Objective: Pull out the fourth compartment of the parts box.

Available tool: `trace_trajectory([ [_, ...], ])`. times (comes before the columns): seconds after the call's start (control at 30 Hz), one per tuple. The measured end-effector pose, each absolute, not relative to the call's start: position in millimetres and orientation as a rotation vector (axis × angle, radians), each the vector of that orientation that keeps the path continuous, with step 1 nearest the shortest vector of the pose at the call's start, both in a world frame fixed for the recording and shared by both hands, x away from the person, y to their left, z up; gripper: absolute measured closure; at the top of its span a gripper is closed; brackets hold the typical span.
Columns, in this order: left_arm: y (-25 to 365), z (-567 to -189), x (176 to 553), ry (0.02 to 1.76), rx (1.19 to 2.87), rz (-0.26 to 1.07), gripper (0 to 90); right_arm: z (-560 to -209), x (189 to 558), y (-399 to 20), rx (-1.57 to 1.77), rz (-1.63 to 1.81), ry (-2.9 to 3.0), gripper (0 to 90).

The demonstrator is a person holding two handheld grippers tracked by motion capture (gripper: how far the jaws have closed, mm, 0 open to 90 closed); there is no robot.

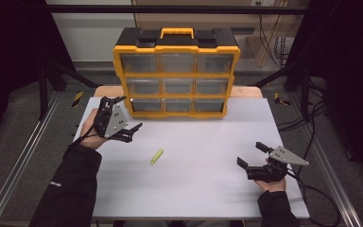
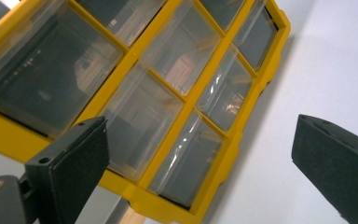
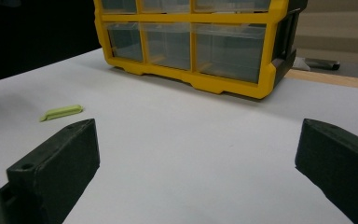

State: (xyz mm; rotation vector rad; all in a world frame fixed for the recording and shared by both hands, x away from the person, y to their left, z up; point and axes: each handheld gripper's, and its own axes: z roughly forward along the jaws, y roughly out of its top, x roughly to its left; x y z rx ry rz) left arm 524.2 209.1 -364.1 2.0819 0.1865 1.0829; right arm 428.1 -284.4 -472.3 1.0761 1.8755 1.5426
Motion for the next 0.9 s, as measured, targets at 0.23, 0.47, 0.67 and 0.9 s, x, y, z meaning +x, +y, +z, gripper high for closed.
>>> trace_trajectory([
  [0.23,203.0,-359.0,536.0,0.108,2.108,1.129,4.8,-472.3,427.8,-284.4,1.080,1.541,1.874,0.3],
  [0.47,197.4,-359.1,544.7,0.074,2.143,1.159,5.5,-472.3,427.9,-284.5,1.082,1.540,1.874,0.3],
  [0.67,192.8,-357.3,551.9,0.044,2.160,1.180,5.7,-472.3,428.0,-284.4,1.083,1.541,1.874,0.3],
  [0.9,190.2,-355.2,561.1,0.031,2.184,1.229,5.8,-471.9,427.8,-284.6,1.086,1.544,1.870,0.3],
])
